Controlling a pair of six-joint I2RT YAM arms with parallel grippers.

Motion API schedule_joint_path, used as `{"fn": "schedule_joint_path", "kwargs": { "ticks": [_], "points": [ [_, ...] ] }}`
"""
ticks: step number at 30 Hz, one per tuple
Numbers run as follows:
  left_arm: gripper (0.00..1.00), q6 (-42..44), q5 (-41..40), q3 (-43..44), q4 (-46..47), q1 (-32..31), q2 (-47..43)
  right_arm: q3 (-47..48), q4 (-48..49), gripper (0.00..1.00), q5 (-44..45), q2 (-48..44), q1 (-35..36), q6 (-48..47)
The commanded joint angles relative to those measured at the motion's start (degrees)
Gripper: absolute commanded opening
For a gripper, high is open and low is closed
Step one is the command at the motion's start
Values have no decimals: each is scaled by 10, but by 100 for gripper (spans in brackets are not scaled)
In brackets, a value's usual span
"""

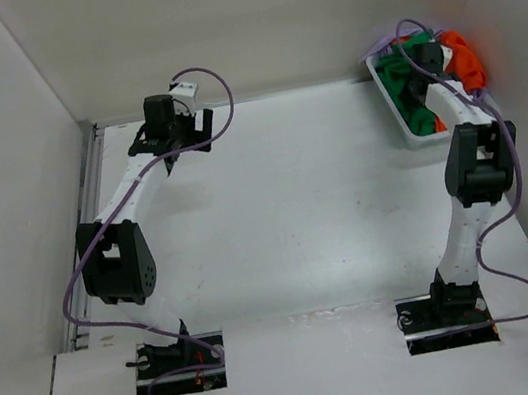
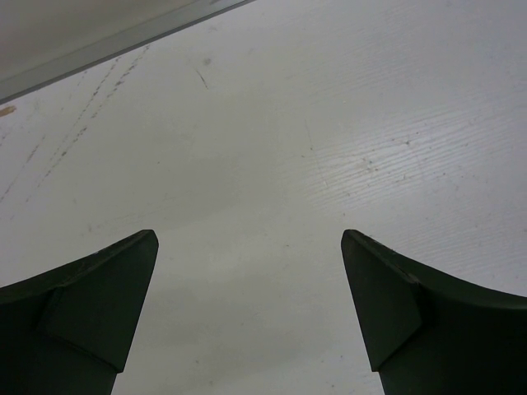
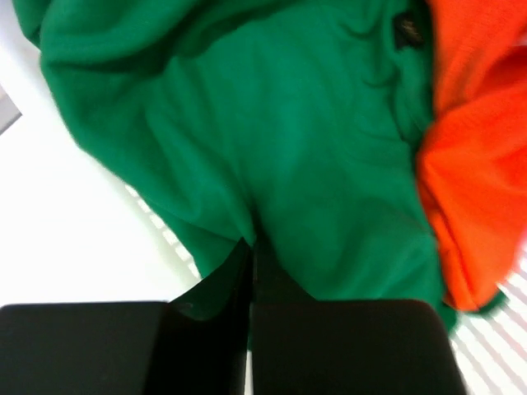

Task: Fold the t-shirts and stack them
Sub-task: Grab crumpled tshirt from bin with the right arm, then move the tshirt to the center of the board

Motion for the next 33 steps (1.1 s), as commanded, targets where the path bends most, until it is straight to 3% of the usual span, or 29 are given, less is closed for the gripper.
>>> {"fn": "schedule_joint_path", "kwargs": {
  "ticks": [1, 6, 11, 17, 20, 26, 31, 33],
  "points": [
    [98, 10, 4, 9, 14, -6, -35, -21, 53, 0, 42, -93, 2, -13],
    [98, 13, -11, 1, 29, -7, -59, -22, 104, 0, 183, -190, 67, -83],
    [98, 12, -31, -29, 47, 2, -107, -2, 219, 0, 281, -287, 140, -220],
    [98, 13, -59, -81, 82, 34, -179, 69, 375, 0, 281, -359, 303, -464],
    [99, 15, -72, -110, 99, 55, -220, 80, 417, 0, 261, -377, 401, -534],
    [100, 22, -69, -145, 106, 99, -276, 9, 408, 0, 242, -409, 491, -462],
    [100, 39, -56, -167, 107, 107, -296, -117, 331, 0, 227, -423, 452, -285],
    [100, 54, -45, -184, 98, 96, -301, -166, 282, 7, 181, -412, 419, -201]
  ]
}}
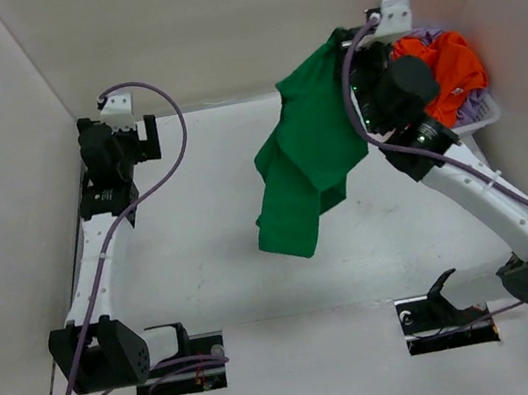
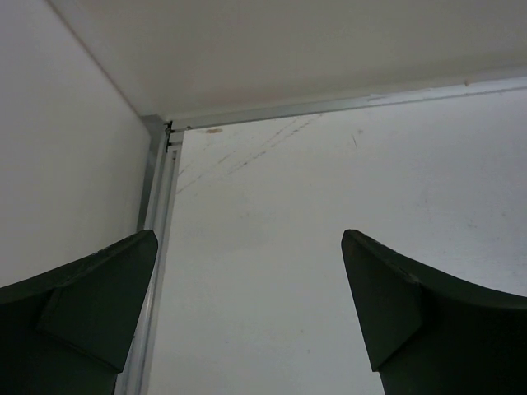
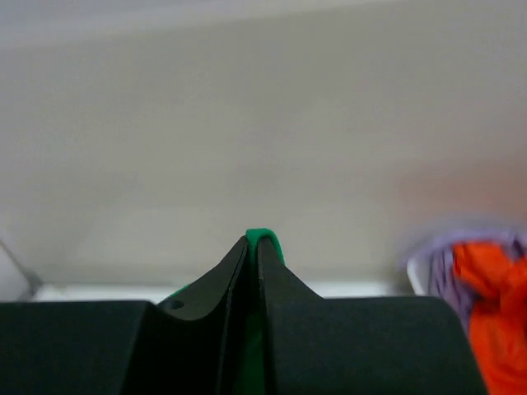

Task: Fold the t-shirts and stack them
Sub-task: Move the tshirt to the center of the board

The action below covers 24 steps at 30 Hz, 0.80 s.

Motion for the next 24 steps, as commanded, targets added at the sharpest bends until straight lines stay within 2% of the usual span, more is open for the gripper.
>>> {"fn": "schedule_joint_path", "kwargs": {
  "ticks": [1, 2, 3, 4, 7, 11, 14, 18, 24],
  "points": [
    [100, 51, 27, -30, 1, -22, -20, -74, -100, 13, -78, 36, -55, 174],
    [100, 62, 36, -37, -12, -34, -20, -92, -120, 23, -116, 52, -77, 205],
    [100, 73, 46, -43, -28, -48, -20, -105, -137, 38, -148, 70, -97, 228],
    [100, 84, 55, -48, -46, -65, -17, -114, -156, 47, -172, 87, -116, 248],
    [100, 112, 81, -58, -126, -116, -8, -148, -177, 54, -195, 97, -141, 275],
    [97, 130, 137, -64, -236, -190, 2, -219, -156, 58, -188, 42, -119, 266],
    [91, 127, 167, -63, -288, -248, 32, -269, -160, 58, -201, 19, -87, 278],
    [79, 114, 193, -56, -301, -312, 78, -334, -155, 56, -204, 18, -41, 314],
    [71, 122, 223, -55, -302, -378, 142, -392, -121, 53, -202, 43, 13, 388]
  ]
}}
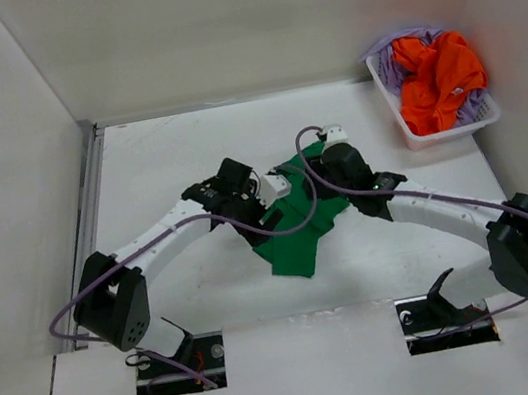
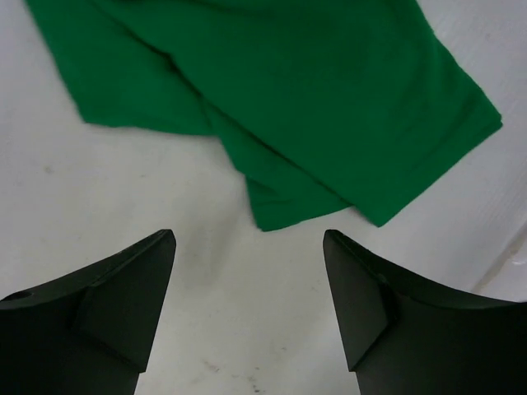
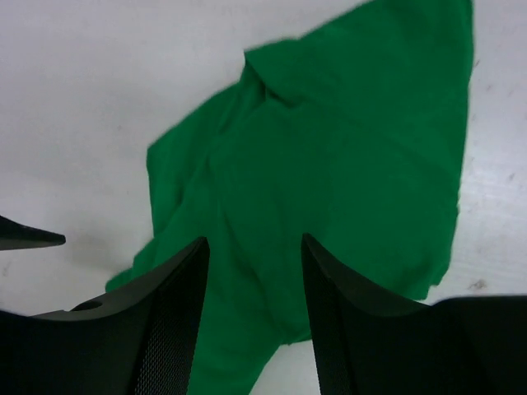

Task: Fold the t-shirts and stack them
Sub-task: Move the tshirt to the center of the board

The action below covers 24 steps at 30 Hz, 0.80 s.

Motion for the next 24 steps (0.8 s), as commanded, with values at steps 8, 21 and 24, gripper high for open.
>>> {"fn": "schedule_joint_path", "kwargs": {
  "ticks": [8, 21, 24],
  "points": [
    [62, 1, 8, -73, 11, -89, -3, -51, 53, 51, 6, 62, 40, 119],
    [63, -40, 2, -100, 10, -52, -58, -83, 26, 48, 21, 108, 49, 152],
    [64, -40, 2, -95, 12, -57, -54, -98, 25, 41, 23, 99, 43, 149]
  ]
}}
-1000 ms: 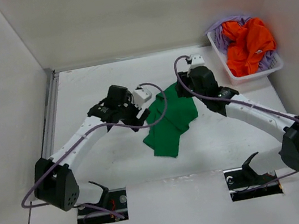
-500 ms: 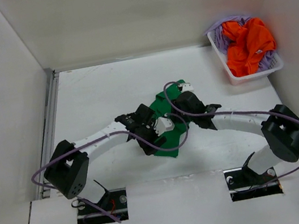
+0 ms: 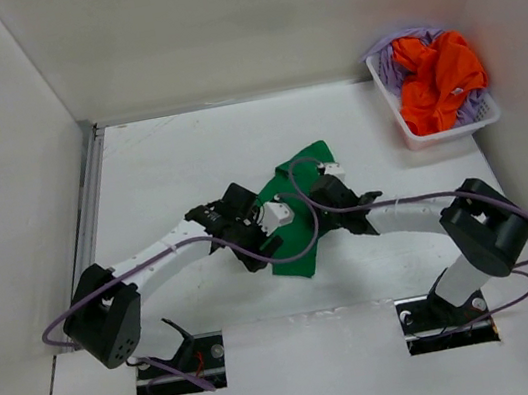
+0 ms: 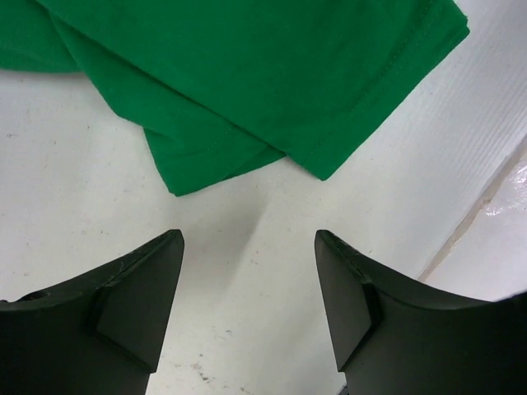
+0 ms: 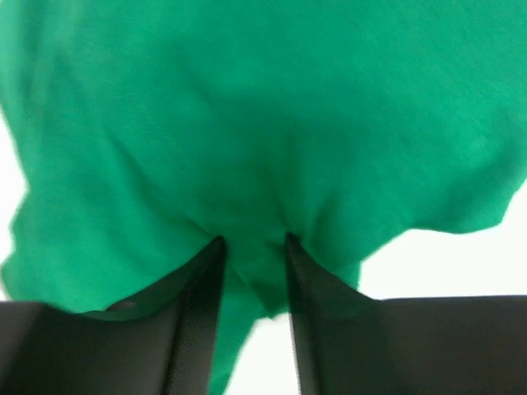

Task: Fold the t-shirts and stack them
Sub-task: Move the tshirt to the center of the board, then flatten out the tshirt

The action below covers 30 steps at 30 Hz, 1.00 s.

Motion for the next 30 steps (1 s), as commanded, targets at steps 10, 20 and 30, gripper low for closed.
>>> {"fn": "schedule_joint_path", "kwargs": {
  "ticks": [10, 20, 30],
  "points": [
    [65, 9, -21, 34, 39, -41, 34, -36, -8, 0, 24, -59, -5, 19],
    [66, 17, -14, 85, 66, -53, 104, -56, -82, 0, 62, -241, -69, 18],
    [70, 45, -7, 182, 78, -88, 169, -68, -104, 0, 22, -312, -137, 8]
  ]
}}
